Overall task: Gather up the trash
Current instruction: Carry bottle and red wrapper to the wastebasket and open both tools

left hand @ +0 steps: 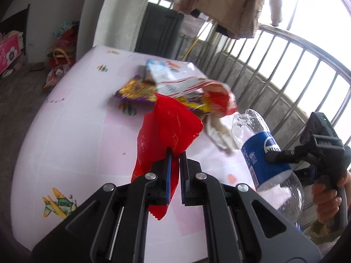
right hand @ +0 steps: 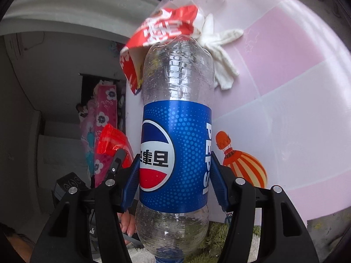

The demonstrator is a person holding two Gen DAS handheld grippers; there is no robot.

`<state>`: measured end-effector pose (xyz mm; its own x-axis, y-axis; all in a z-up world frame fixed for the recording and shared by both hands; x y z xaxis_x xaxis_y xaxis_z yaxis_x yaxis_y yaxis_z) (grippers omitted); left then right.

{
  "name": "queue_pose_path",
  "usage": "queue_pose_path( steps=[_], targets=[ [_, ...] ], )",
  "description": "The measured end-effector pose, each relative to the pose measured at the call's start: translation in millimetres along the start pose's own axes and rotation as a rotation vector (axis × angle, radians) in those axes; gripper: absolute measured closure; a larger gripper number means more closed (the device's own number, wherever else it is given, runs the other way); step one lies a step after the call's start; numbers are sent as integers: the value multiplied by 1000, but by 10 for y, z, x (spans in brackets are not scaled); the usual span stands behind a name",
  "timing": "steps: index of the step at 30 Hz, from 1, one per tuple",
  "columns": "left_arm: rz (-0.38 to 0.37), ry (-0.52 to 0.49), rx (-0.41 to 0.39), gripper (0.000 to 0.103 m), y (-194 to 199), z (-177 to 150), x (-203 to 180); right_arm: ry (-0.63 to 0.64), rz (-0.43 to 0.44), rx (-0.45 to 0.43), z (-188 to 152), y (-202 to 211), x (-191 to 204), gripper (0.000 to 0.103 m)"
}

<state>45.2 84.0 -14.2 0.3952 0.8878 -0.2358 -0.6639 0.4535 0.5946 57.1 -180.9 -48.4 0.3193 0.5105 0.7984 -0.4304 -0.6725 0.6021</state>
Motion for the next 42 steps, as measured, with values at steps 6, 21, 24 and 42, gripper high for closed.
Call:
queue_pose_path(
  steps=[6,21,24,42],
  targets=[
    [-99,-32,-28,98,63,162,-350,9,25,-127,113,514,41,45],
    [-145,-189,-60,98,222,317,-947,2,55,-294,172,1111,-52,45],
    [-178,-215,-31,98,115,327,-1030,-18,55,-325,100,1117,-113,45],
    [-710,-255,493,98,-1926,882,-2796,-525,24,-732,-5,2243,-2047,45]
  ],
)
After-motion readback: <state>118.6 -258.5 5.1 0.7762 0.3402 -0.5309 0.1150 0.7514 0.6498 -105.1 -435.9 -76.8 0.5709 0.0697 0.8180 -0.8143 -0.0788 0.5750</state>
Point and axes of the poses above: each gripper's, at about its wrist camera, not at the fingertips, and y roughly against the way its jaws point, x to its left, z to its top, the point moved 1 cm from there along -y, roughly the way its jaws point, and after that the axes turned 7 degrees about -y, right-handed, at the moved point
